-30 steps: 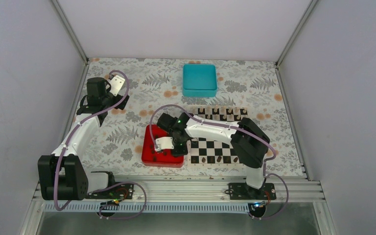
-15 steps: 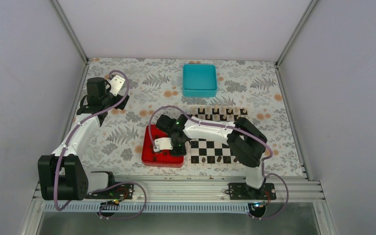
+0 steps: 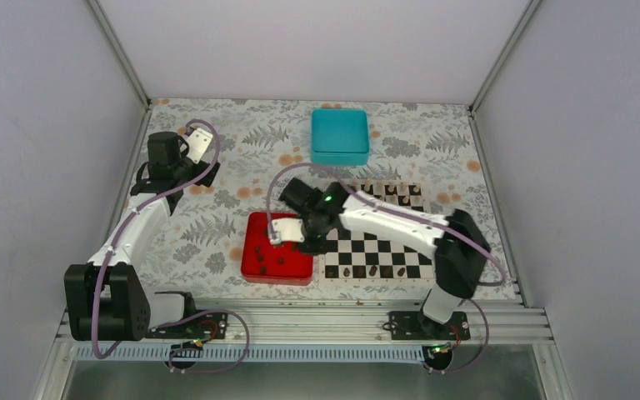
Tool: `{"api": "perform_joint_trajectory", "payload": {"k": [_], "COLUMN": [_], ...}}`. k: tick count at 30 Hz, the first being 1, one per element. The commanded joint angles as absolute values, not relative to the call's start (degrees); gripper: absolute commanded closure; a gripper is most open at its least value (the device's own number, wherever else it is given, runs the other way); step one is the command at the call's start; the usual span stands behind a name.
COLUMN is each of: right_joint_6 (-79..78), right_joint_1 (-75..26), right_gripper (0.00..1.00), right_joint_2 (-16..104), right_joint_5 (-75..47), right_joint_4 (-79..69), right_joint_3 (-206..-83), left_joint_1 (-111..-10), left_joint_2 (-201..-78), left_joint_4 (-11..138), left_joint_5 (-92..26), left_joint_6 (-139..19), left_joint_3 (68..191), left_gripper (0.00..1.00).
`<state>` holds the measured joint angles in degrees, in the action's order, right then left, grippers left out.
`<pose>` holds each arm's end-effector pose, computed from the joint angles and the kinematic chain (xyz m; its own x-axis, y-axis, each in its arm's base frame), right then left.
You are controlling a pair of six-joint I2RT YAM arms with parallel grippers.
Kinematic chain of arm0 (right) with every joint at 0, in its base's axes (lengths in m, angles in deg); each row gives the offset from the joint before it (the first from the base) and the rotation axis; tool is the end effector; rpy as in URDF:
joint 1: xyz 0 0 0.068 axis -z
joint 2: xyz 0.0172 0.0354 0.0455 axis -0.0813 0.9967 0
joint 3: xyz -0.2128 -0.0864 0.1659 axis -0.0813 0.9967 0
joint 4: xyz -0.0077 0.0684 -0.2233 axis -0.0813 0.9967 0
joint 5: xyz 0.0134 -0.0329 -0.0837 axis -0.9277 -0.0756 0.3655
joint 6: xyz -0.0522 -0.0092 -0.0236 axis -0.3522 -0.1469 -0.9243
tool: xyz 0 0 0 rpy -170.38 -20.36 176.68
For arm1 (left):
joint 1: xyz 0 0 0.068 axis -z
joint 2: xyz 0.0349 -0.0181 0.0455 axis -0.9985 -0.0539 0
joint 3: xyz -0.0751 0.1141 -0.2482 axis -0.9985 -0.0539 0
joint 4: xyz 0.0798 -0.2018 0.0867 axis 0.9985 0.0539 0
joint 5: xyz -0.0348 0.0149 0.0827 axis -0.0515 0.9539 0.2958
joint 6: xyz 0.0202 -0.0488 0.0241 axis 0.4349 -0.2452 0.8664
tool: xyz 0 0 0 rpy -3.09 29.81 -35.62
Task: Set up the chess pieces on the board
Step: Pick up the chess piece from the storage box, then place the chess piece on the chessboard.
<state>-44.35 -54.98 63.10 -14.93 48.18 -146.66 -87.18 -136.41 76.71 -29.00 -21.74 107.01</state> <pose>0.1558 0.2776 0.2451 0.1295 -0.9525 -0.2756 -0.9916 -0.1250 -0.0341 0.2527 -0.0019 0.2856 -0.4668 0.4436 -0.7651 0.2948 0.8937 0.3383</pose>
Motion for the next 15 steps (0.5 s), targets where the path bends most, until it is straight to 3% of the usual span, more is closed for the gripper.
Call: {"api": "perform_joint_trajectory", "payload": {"k": [1,15], "right_joint_6": [-44.1,-59.6], "right_joint_1": [-47.7,-12.4], "right_gripper": [0.95,0.96], "right_joint_2": [53.1,21.9], "right_joint_5": [-13.3,-8.7], "right_joint_4": [52.9,56.0], "right_joint_3": [-146.3,-118.1], "left_joint_1": [-87.6,-87.6], "left_joint_2": [-135.2,-135.7], "left_joint_4": [75.4,75.9], "left_joint_5": [-29.4,-29.9], "left_joint_6": [-21.6,-21.9], "left_joint_3": [107.0,107.4], "left_gripper": [0.0,0.0]}}
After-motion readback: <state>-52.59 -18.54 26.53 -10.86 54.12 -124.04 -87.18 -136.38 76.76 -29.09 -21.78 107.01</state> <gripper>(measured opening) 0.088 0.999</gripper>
